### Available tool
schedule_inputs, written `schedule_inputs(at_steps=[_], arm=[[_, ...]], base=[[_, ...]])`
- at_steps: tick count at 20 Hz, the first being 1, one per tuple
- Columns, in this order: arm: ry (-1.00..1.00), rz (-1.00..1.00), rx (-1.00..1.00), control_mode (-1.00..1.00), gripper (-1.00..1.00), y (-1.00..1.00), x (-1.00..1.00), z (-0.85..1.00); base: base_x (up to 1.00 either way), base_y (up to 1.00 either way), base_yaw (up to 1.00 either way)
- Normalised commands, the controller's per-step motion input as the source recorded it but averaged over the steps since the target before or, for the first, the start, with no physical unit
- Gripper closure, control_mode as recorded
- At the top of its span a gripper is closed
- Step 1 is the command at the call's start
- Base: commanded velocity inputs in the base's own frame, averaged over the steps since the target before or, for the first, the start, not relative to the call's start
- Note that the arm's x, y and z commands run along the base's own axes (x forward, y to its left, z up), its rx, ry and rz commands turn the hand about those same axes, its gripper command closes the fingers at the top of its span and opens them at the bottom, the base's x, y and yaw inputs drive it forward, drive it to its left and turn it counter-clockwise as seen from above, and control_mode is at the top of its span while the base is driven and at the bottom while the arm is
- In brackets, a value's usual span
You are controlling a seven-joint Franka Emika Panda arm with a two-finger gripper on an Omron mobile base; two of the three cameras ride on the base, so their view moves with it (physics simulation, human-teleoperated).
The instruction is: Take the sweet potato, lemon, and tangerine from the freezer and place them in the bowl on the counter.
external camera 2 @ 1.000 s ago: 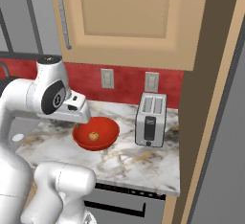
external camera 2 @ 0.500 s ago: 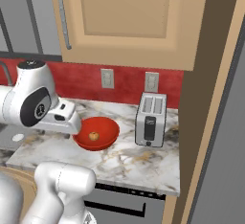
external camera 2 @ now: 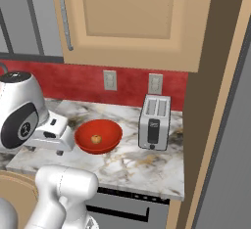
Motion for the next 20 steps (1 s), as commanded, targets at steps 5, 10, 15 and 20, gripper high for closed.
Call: schedule_inputs(at_steps=[5,10,15,20], arm=[[0.00,0.00,0.00,1.00,-1.00,0.00,-0.19,0.00],[0.00,0.00,0.00,1.00,-1.00,0.00,0.00,0.00],[0.00,0.00,0.00,1.00,-1.00,0.00,0.00,0.00],[0.00,0.00,0.00,1.00,-1.00,0.00,0.00,0.00]], base=[[-0.07,0.00,0.00],[-0.63,-0.02,0.00],[-0.83,-0.30,0.00],[-0.75,-0.60,0.00]])
